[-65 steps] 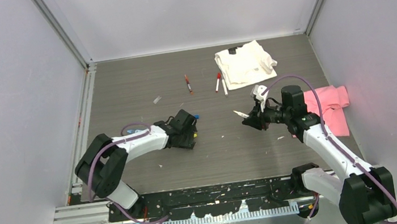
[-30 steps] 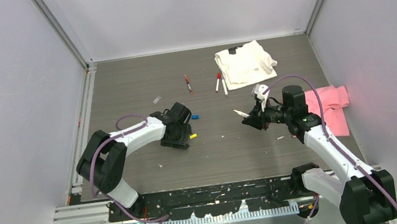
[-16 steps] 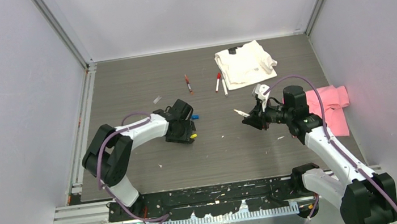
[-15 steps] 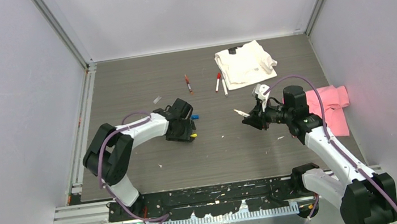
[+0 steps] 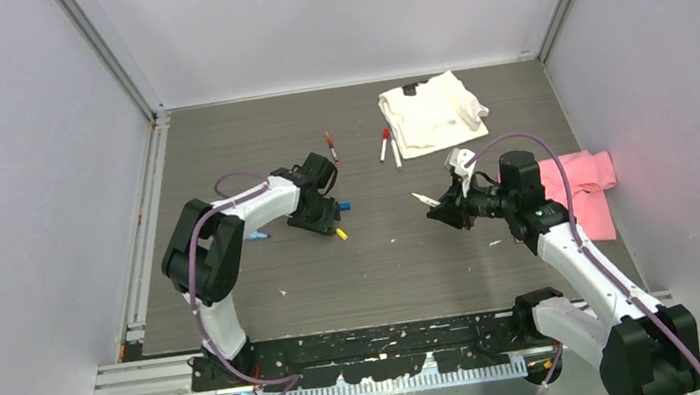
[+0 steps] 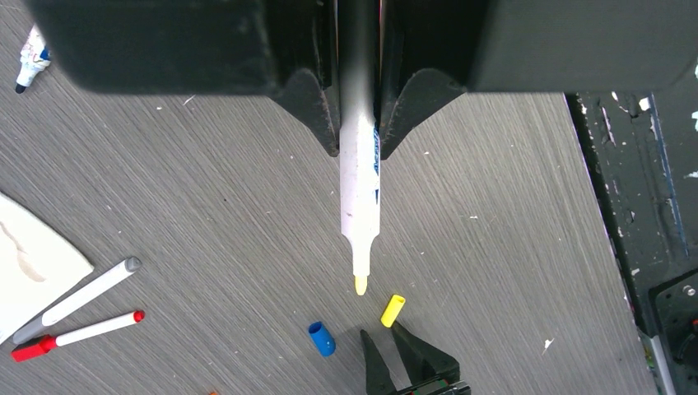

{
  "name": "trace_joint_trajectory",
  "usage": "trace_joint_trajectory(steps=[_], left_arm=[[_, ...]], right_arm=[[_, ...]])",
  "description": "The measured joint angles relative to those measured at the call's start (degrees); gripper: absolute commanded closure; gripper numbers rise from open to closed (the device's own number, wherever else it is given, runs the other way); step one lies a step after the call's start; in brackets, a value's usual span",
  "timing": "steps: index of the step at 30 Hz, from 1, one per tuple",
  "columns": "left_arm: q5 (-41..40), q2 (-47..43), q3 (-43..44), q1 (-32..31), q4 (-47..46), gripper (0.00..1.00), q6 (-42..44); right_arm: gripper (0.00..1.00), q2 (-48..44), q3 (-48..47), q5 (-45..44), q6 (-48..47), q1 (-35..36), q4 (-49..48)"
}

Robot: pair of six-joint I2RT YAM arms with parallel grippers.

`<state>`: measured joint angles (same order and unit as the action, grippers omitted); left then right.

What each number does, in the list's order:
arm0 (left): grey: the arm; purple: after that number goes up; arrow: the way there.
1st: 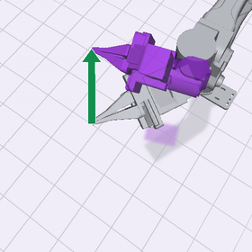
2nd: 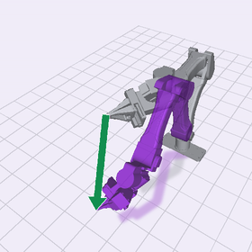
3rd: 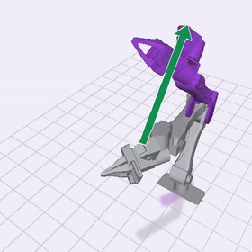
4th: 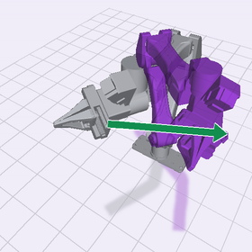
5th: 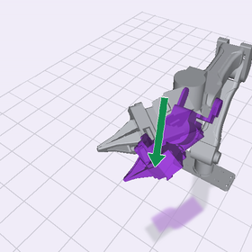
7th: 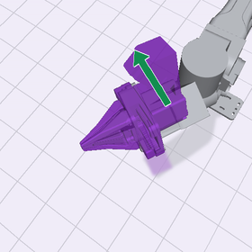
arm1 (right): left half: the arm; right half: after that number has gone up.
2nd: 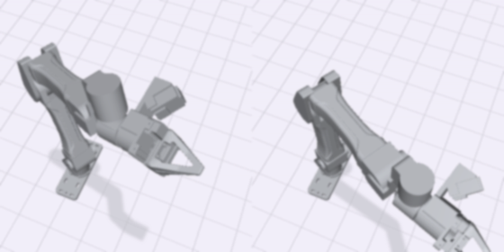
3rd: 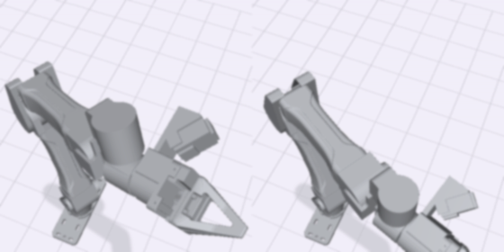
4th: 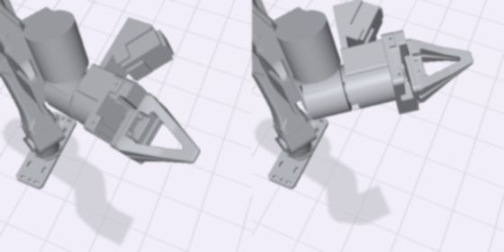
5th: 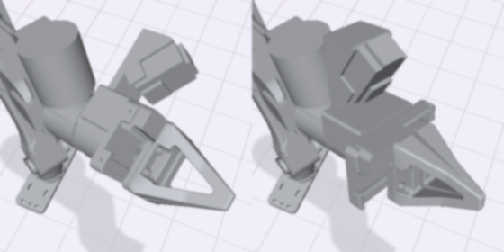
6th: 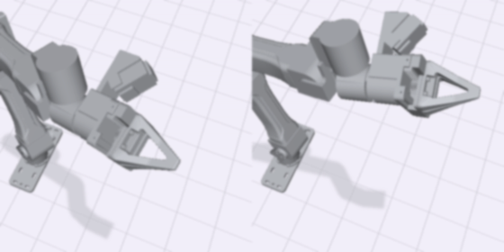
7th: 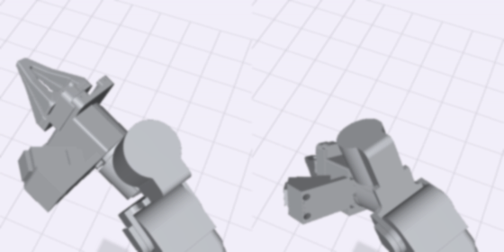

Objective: Insert the pens into the pen caps
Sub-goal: Insert the pen cap onto the pen.

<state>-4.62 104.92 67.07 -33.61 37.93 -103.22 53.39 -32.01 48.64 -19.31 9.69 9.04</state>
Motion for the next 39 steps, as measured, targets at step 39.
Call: trace_joint_trajectory(steps=[39], left_arm=[[1.22,6.05,9.09,-4.17,12.37,0.99,13.51]], right_arm=[[0.99,-0.72,1.7,2.8,1.79,0.02,-1.77]])
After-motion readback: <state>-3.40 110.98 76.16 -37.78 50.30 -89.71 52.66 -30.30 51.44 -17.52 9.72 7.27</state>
